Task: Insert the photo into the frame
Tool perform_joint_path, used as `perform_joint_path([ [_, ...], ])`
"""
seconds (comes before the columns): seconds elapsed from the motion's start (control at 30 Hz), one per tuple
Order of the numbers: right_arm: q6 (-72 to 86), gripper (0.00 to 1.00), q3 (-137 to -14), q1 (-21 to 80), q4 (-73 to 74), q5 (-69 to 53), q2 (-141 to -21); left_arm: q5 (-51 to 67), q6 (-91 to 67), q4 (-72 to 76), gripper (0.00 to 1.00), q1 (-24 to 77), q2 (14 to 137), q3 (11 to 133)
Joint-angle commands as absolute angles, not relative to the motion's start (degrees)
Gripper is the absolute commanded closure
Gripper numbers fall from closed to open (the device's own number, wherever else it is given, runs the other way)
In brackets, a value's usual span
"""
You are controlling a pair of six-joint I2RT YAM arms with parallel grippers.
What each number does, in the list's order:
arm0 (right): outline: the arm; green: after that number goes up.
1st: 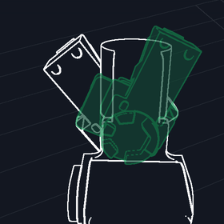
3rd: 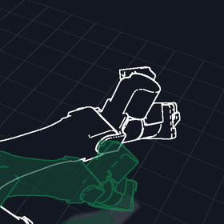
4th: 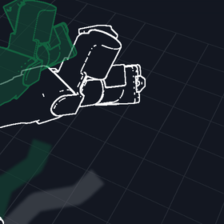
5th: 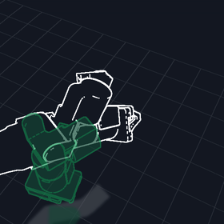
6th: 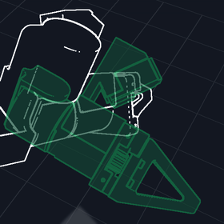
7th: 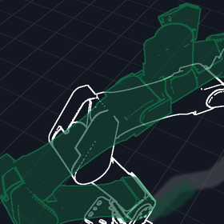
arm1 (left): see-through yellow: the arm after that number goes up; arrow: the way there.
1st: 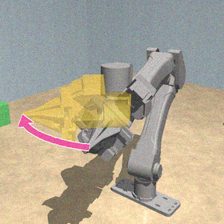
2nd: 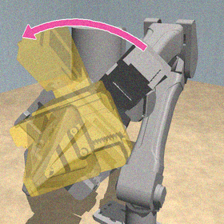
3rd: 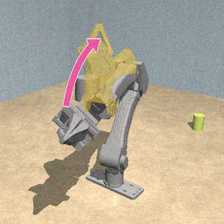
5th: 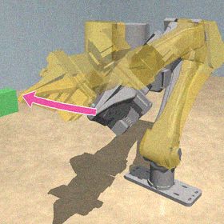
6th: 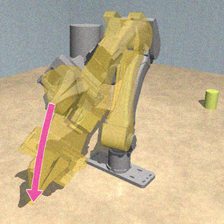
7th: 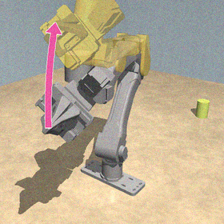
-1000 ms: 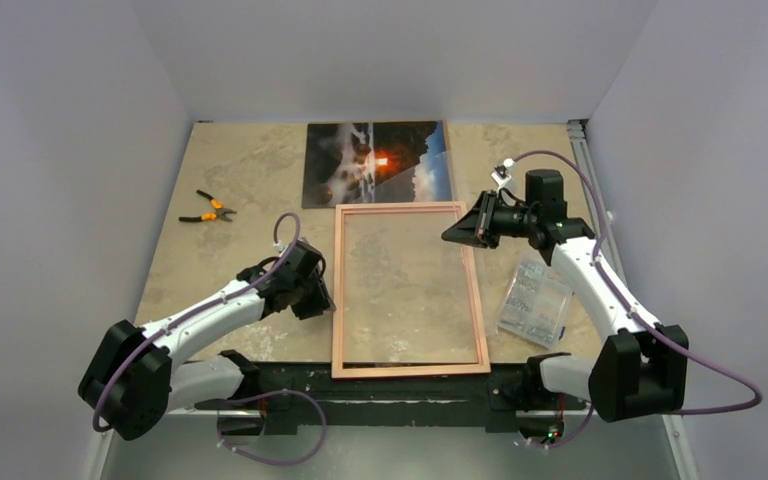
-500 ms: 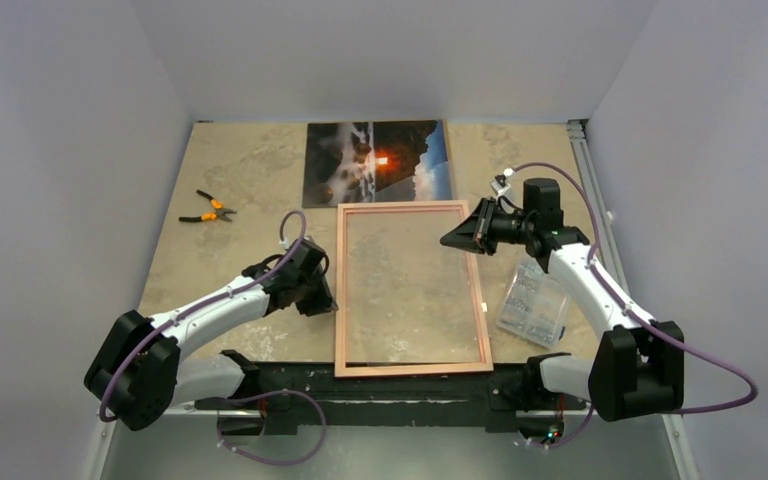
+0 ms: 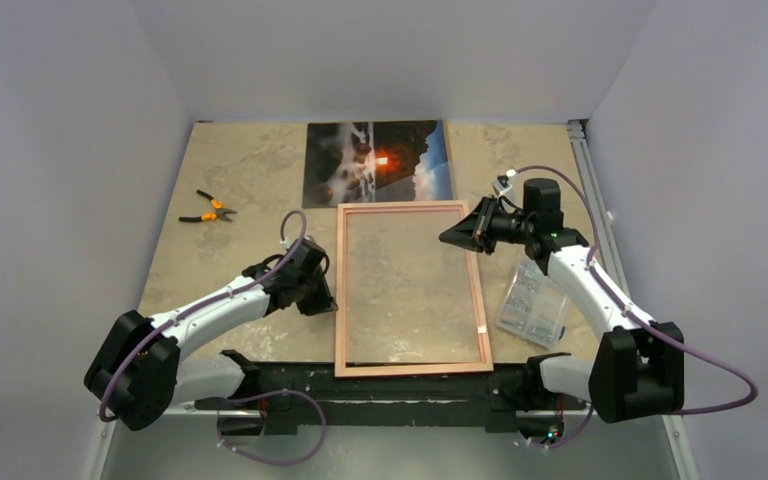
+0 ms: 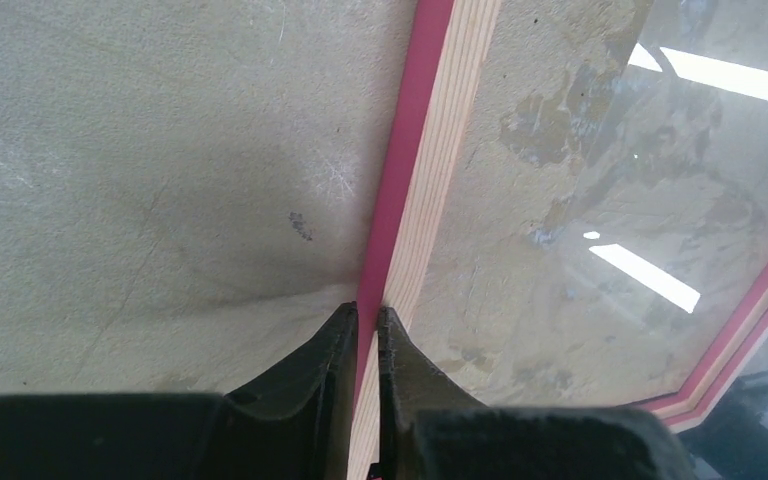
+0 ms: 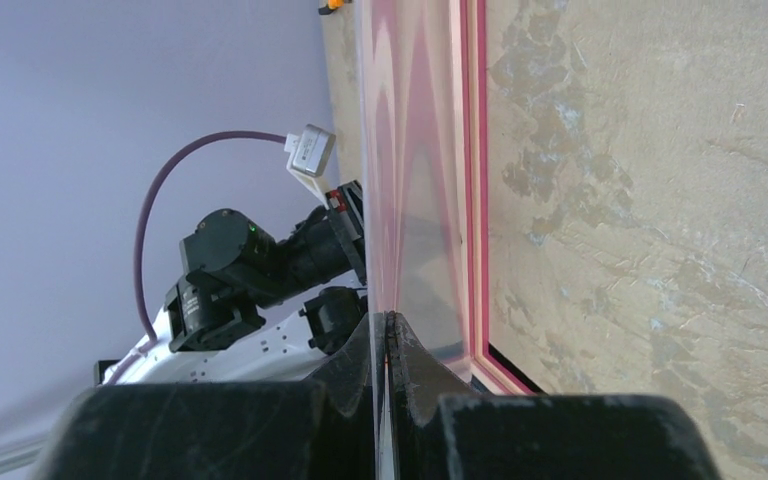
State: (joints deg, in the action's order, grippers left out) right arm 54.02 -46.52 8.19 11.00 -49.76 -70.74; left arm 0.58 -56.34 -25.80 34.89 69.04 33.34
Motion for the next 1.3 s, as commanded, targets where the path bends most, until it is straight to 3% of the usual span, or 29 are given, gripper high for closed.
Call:
perform_joint_path([
  [0.0,57.80,1.00,-46.86,8.16,6.06,-48.94,-68.21,-2.17,-54.59,-27.79,0.90,34.81,70.35,32.96],
  [1.27,60.64,1.00,-40.74,13.78,0.35,-44.17,-72.58,-1.67,-53.89,-27.66,0.98,34.81,72.17,33.05],
])
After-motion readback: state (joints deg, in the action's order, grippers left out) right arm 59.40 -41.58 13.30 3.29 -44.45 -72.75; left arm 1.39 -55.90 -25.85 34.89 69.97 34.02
